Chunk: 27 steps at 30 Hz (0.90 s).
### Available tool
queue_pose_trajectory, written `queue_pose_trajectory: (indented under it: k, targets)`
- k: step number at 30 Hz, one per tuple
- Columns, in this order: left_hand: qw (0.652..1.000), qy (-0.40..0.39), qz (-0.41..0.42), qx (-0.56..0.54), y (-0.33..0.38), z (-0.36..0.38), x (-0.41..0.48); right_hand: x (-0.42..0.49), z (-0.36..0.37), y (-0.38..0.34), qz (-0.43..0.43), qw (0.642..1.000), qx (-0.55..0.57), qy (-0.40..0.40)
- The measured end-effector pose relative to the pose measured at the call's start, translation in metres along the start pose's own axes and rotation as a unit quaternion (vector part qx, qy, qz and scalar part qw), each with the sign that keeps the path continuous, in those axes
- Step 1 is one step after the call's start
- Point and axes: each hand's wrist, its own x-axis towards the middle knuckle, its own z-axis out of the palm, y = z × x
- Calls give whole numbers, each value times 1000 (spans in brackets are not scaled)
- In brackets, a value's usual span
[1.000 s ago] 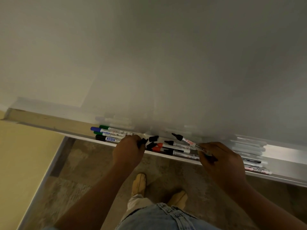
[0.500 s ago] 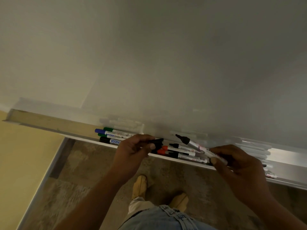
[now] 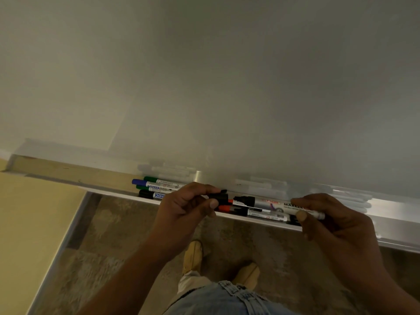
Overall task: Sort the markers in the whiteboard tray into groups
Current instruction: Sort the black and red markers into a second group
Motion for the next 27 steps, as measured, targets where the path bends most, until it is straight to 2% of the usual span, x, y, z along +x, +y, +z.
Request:
queue_pose_trajectory:
  k: [9, 14, 21, 24, 27]
  targets:
    - [999, -21, -11, 21, 1, 3, 1, -5, 6, -3, 14, 1000, -13, -1]
    - [999, -48, -16, 19, 5, 8, 1, -6, 7, -3, 11, 1000, -10, -28]
    - [984, -149, -95, -33, 19, 37, -6, -9, 12, -17, -18, 985, -57, -160]
    - [980, -145, -117, -73, 23, 51, -7, -11, 11, -24, -22, 987, -41, -152]
    - [984, -150, -81, -50, 27, 58, -8, -13, 8, -28, -37, 990, -20, -137]
